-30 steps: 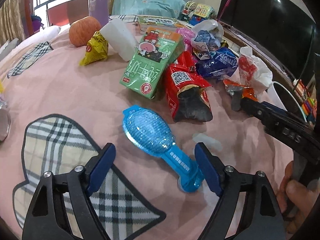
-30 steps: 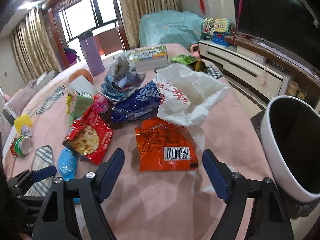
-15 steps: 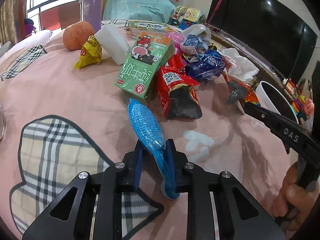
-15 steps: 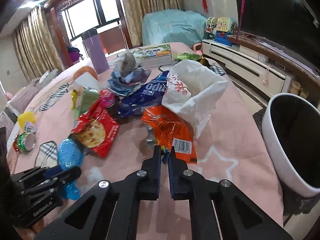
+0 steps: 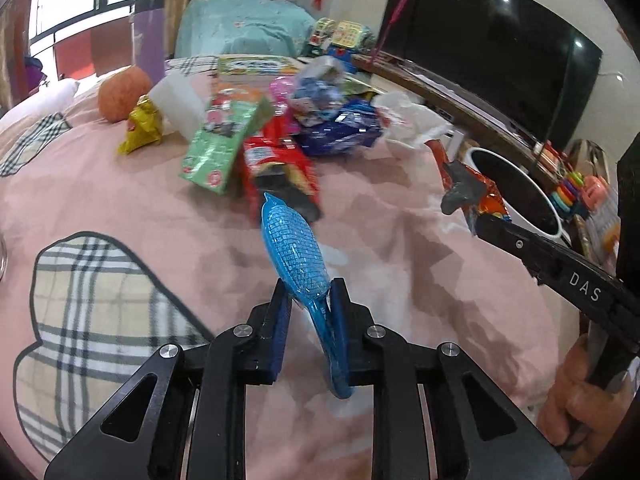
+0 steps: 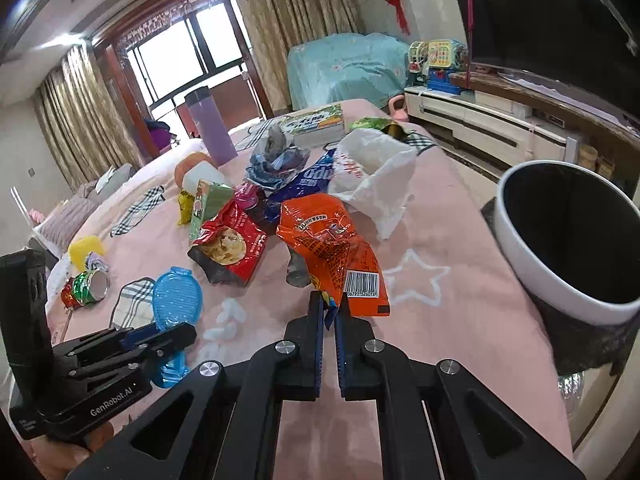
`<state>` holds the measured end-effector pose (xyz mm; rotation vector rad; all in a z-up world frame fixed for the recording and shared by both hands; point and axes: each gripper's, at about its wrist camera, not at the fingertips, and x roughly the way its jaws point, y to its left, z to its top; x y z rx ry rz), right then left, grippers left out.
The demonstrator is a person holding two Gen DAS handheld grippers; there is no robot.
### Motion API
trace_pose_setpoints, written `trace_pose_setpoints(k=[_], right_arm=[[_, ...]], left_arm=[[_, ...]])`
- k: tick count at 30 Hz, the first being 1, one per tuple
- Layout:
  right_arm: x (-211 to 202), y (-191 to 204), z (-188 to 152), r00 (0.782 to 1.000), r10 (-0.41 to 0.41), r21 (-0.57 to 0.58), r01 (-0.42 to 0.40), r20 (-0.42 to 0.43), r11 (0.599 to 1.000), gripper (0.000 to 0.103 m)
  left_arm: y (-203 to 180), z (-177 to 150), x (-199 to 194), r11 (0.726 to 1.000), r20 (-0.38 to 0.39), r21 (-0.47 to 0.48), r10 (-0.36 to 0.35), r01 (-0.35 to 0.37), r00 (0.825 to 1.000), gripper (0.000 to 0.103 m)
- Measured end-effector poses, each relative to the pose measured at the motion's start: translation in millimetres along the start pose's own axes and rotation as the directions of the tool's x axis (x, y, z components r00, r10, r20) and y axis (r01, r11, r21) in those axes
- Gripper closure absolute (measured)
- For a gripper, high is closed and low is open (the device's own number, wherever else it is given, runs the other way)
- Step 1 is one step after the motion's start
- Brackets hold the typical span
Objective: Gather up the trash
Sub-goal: 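Carry both items over the black bin and open both tools to drop them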
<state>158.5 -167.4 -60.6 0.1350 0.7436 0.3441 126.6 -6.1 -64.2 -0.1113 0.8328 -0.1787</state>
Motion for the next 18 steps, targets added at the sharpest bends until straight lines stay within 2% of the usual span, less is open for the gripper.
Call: trace_pose_setpoints(k=[18], right_arm=[[-50, -63, -4, 0.993, -0.092, 0.114, 0.083, 0.077, 0.990, 0.098]], left_arm=[[-81, 25, 8, 0.984, -0.001, 0.140, -0.114, 0.113, 0.993, 0.085]])
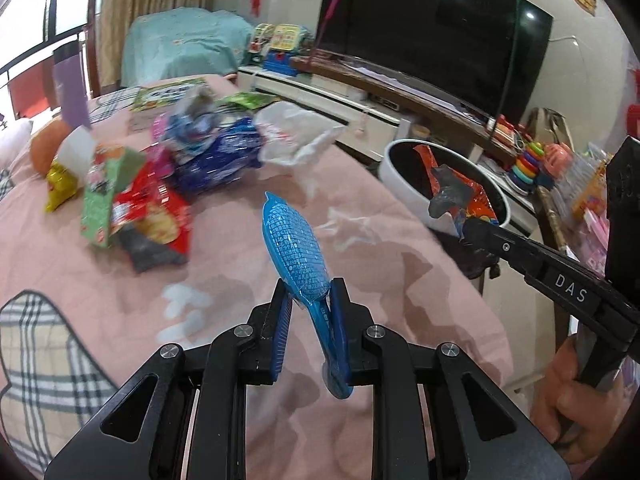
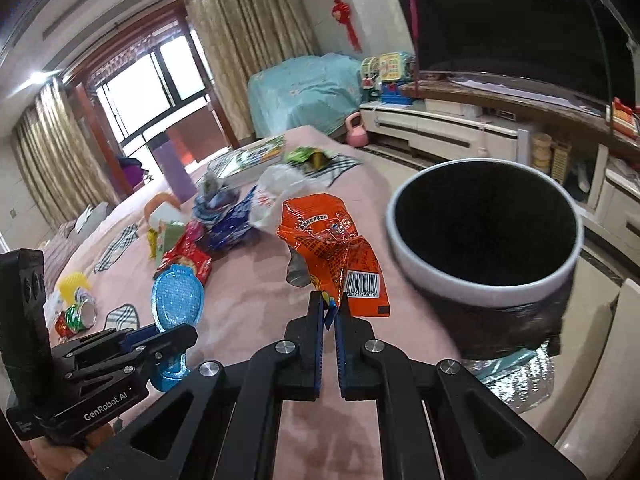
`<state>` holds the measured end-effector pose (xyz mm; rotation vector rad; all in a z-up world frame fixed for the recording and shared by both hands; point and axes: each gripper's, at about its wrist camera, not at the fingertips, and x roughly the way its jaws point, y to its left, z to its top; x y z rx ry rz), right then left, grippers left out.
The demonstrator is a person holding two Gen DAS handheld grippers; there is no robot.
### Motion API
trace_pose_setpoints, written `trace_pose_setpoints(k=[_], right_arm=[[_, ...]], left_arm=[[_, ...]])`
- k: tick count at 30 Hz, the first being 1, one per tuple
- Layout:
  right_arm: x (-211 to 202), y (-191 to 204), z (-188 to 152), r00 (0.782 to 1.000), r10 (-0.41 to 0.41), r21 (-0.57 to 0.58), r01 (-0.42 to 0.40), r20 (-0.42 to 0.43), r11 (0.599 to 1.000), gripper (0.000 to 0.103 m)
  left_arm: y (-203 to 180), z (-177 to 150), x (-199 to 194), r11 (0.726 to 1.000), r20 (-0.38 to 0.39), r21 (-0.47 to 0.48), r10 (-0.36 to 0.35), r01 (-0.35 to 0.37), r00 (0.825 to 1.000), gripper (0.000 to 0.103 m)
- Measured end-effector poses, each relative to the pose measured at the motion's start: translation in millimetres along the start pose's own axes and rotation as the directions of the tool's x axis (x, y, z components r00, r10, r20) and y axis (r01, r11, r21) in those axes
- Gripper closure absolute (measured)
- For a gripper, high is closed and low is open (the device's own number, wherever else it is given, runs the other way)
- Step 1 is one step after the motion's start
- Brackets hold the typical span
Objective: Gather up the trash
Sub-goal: 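Carry both items over the black bin and open both tools to drop them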
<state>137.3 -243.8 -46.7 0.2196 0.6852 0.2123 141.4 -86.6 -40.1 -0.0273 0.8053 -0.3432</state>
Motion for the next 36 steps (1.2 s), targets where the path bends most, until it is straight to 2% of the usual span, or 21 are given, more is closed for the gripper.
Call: trace_pose_setpoints(k=[16, 36], right_arm=[[-11, -66, 17, 0.995, -0.097, 0.089, 0.094, 0.031, 0.992, 0.098], [-2, -118, 40, 0.993, -0.117, 0.153, 0.115, 0.007, 0.981, 0.096]], left_arm=[[-66, 43, 32, 0.990, -0.004, 0.121, -0.071, 0.071, 0.997, 0.085], [-126, 90, 93, 0.974, -0.072, 0.197, -0.102, 0.115, 0.992, 0.085]])
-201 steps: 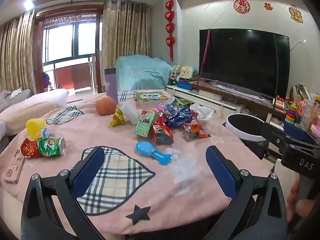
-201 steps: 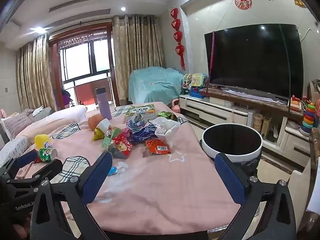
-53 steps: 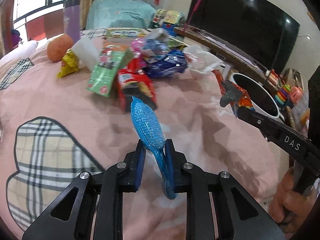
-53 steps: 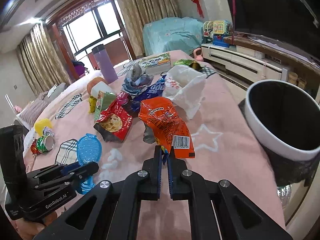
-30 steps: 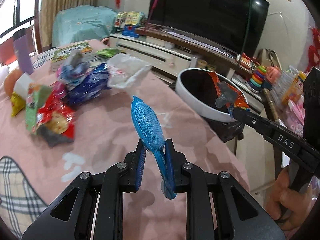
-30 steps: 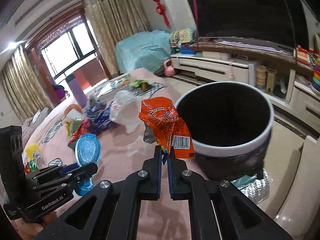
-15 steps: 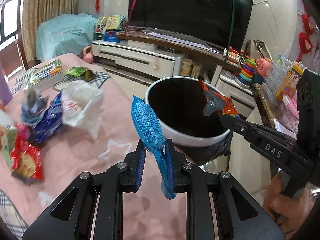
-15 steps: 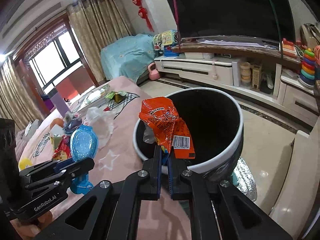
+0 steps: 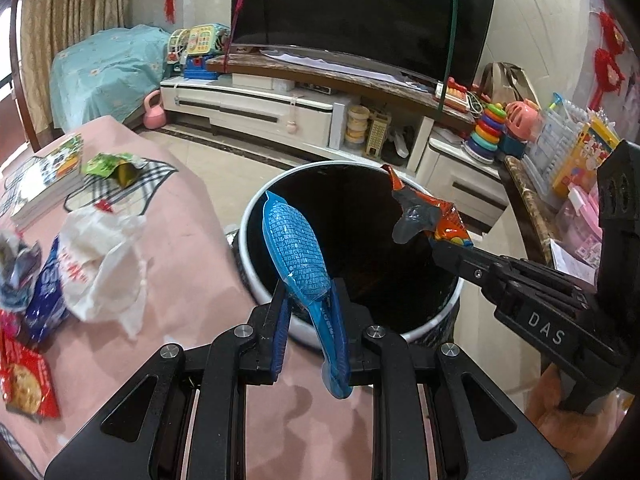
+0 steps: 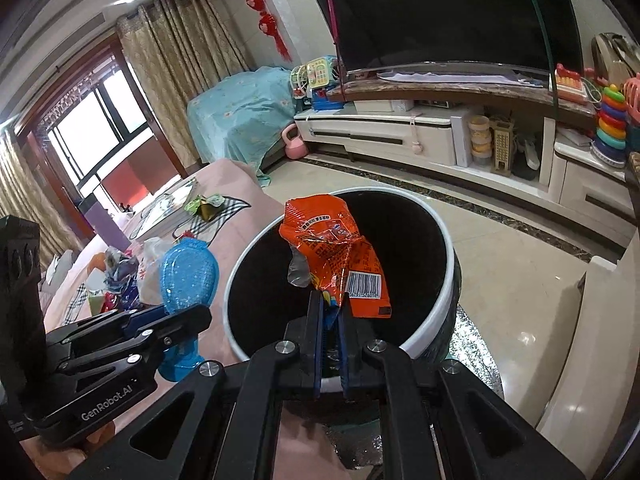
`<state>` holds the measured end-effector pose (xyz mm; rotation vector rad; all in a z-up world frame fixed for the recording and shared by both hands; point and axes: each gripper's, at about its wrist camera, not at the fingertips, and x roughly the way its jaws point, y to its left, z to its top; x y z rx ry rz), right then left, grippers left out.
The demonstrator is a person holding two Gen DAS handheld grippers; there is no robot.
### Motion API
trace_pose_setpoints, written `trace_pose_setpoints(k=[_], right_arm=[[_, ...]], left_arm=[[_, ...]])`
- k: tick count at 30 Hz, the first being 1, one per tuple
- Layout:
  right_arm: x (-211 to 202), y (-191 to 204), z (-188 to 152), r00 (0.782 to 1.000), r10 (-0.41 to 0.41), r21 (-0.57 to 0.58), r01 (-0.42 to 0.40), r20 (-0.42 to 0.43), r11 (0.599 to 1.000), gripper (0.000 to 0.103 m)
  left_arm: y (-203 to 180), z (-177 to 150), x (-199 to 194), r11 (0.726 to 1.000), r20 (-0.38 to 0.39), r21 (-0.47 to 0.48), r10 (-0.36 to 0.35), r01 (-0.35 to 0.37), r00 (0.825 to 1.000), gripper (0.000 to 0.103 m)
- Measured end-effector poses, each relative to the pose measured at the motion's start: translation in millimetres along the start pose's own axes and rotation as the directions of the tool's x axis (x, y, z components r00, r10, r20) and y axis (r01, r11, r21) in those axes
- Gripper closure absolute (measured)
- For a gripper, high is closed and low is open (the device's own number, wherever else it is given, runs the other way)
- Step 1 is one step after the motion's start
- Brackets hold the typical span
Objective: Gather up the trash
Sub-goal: 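Carry both items over the black bin and open both tools to drop them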
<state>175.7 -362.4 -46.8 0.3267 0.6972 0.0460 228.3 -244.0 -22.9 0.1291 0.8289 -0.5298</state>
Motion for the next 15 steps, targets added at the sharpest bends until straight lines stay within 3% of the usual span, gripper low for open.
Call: trace_pose_setpoints(k=[9, 10, 12, 13, 15], right_arm=[[12, -11, 13, 1.000, 0.002, 0.014, -0.001, -0.017, 1.000, 0.093], [13, -12, 14, 1.000, 0.000, 0.014, 0.000, -0.020, 1.000, 0.093], [16, -12, 15, 1.000, 0.003, 0.017, -0.002, -0.025, 1.000, 0.092], [17, -14, 16, 1.000, 0.003, 0.019, -0.003, -0.028, 1.000, 0.088], [17, -16, 17, 1.000, 0.004, 0.025, -0.003, -0.028, 1.000, 0.077]], left_arm=[[0, 12, 22, 1.000, -0.047, -0.021, -0.004, 0.003, 0.999, 0.083], [1, 12, 23, 1.000, -0.053, -0.022, -0.001, 0.000, 0.999, 0.079], [2, 12, 23, 1.000, -0.055, -0.028, 0.003, -0.005, 0.998, 0.063], [3, 11, 21, 0.999, -0.048, -0.030, 0.011, -0.012, 0.999, 0.049], [3, 10, 18, 0.999, -0.035, -0.030, 0.021, -0.022, 0.999, 0.044]])
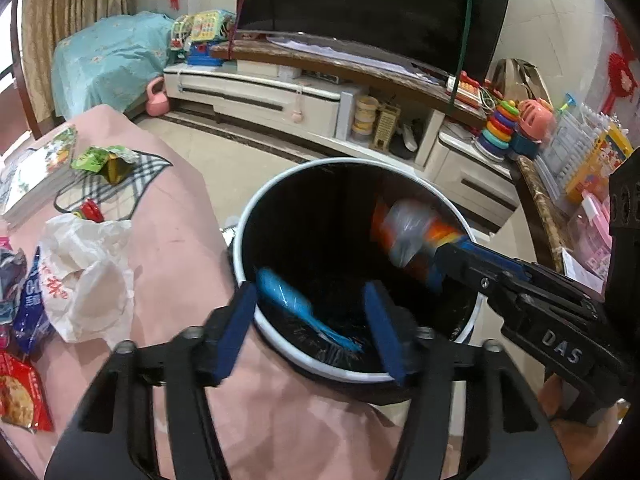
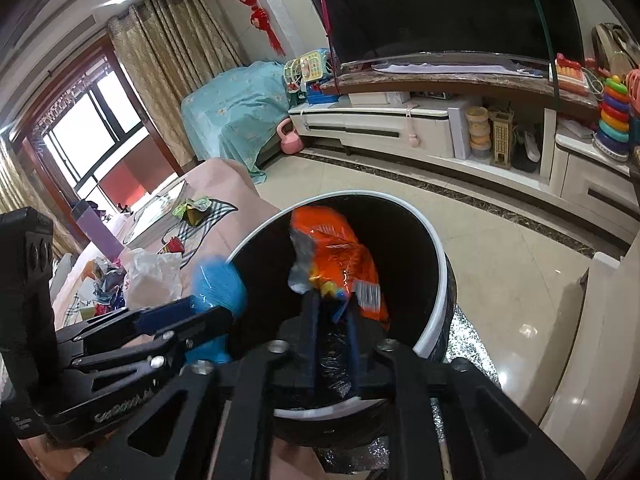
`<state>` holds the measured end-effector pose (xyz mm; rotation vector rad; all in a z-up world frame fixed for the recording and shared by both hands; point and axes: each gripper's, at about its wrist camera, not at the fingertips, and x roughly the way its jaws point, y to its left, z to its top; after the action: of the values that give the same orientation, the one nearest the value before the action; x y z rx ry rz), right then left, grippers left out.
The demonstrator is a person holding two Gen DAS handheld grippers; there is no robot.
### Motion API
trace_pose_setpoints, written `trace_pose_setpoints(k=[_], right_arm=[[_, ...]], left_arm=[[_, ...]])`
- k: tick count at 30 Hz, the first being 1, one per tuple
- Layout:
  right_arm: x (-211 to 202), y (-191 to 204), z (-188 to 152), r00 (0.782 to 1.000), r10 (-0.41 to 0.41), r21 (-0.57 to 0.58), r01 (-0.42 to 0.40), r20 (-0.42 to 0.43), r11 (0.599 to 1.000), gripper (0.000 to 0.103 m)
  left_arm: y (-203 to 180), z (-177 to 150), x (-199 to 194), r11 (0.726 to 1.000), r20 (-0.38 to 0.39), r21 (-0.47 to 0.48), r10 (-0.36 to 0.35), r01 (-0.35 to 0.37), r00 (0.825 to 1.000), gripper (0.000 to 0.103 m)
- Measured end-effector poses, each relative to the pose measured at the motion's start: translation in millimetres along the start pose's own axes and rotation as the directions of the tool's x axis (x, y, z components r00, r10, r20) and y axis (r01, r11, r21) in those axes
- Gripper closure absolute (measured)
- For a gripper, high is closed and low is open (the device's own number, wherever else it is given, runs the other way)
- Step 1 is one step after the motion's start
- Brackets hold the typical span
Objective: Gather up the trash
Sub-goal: 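Carry both items over the black bin and open both tools to drop them, then move both tools back over the table toward the remaining wrappers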
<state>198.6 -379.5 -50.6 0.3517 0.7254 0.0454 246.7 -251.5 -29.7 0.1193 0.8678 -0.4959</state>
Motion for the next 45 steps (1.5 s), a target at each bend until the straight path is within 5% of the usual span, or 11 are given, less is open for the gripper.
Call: trace_pose_setpoints(k=[2, 9, 17, 31, 45], right_arm=[[-1, -2, 0, 1.000, 0.009, 0.011, -0.009, 0.003, 1.000, 0.049], [-9, 1, -2, 0.999, 0.019, 0.025, -0.019, 0.027, 1.000, 0.044], [-19, 13, -12, 0.997, 0.049, 0.038, -0.051, 0.057, 0.998, 0.021], [-17, 67, -45, 0.993, 0.118, -0.019, -0.117, 0.022, 0.993, 0.012], [5, 124, -71, 0.980, 0.184, -0.098, -0.190, -0.070, 0.977, 0.006]], left_arm=[[3, -3, -3, 1.000, 0.000, -0.006, 0.001, -0.001, 1.000, 0.043], [13, -16, -13, 0.999, 0.003, -0.032, 0.001, -0.001, 1.000, 0.041], [34, -45, -32, 0.995, 0.009, -0.093, 0.026, -0.025, 1.000, 0.039], [94, -98, -75, 0.966, 0.024, -0.239, 0.106, -0.097, 0.994, 0.039], [164, -149, -107, 0.891, 0.010, -0.422, 0.191, -0.169, 0.981, 0.033]])
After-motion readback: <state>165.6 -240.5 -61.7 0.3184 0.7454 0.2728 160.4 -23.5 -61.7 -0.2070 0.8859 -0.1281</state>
